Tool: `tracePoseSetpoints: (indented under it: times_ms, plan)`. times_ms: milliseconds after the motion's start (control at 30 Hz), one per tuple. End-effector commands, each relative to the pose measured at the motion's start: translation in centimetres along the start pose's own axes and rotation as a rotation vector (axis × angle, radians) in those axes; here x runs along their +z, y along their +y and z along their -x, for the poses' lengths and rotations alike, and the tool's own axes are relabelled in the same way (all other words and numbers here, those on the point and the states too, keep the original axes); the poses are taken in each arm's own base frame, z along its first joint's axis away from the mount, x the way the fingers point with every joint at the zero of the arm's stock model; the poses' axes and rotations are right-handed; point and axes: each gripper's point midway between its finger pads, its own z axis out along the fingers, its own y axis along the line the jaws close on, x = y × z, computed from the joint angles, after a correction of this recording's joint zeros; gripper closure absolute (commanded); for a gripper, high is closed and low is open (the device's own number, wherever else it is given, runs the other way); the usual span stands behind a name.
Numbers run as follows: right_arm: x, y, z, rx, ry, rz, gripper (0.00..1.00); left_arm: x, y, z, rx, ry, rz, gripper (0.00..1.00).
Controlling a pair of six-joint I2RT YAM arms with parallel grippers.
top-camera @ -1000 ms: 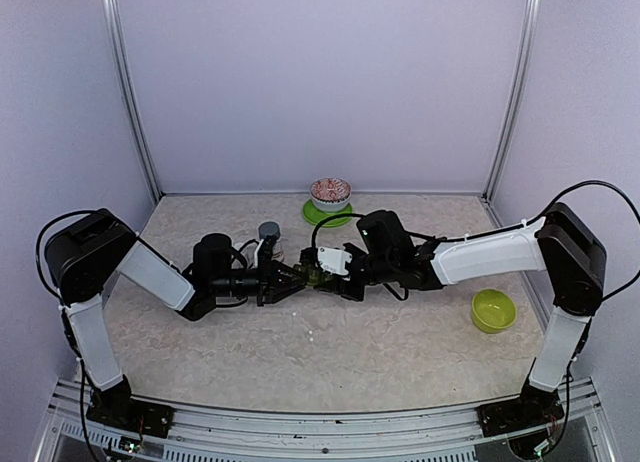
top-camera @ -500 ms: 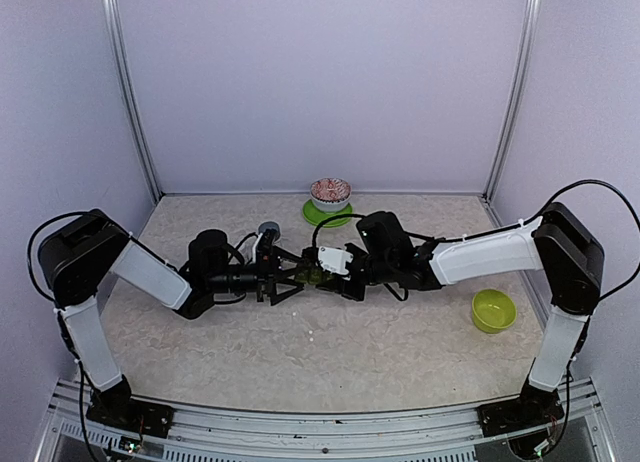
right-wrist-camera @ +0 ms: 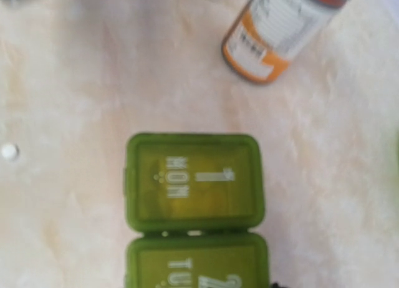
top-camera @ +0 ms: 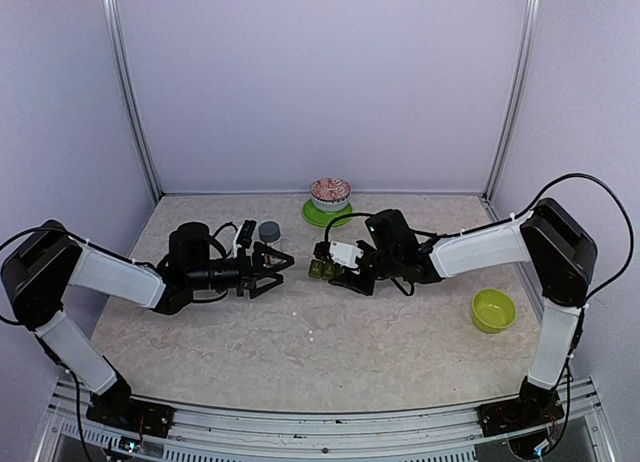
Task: Sort the pills into containers
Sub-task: Close the lid of the pill container, then place the pill container at the center of the board.
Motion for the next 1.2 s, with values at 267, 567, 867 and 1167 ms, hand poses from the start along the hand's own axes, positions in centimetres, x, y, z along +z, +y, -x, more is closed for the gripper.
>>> tracePoseSetpoints:
  times_ms: [267,567,867,1167]
  plan:
    - [3.7,-0.5,-3.5,0.034,0.074,0.086,0.59,-3.6,1.6,1.5,0.125,-0.086,0.198,0.01]
    - [5.0,-0.5,-5.0,0.025,0.104,0.125,0.56,-4.8,1.4,2.3,0.16,-0.116,0.234,0.01]
    - [5.6,-1.1,-6.0,-0.005,0.151,0.119,0.46,-5.2,1.6,2.7,0.171,-0.128,0.257,0.01]
    - [5.2,-2.2,-6.9,-0.008,0.2,0.082,0.26,-5.5,1.3,3.3,0.18,-0.141,0.259,0.01]
